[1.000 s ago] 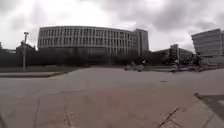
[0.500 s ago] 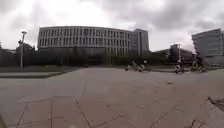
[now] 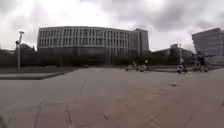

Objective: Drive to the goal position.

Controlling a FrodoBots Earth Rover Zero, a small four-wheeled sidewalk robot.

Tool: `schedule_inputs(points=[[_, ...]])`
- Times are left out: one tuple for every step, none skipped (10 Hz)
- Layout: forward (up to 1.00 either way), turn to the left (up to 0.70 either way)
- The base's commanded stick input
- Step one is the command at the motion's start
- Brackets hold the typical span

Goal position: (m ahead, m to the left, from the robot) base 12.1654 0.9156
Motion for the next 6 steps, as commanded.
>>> schedule_inputs(points=[[0.7,0.0],[0.7,0.0],[0.7,0.0],[0.7,0.0],[0.7,0.0],[0.7,0.0]])
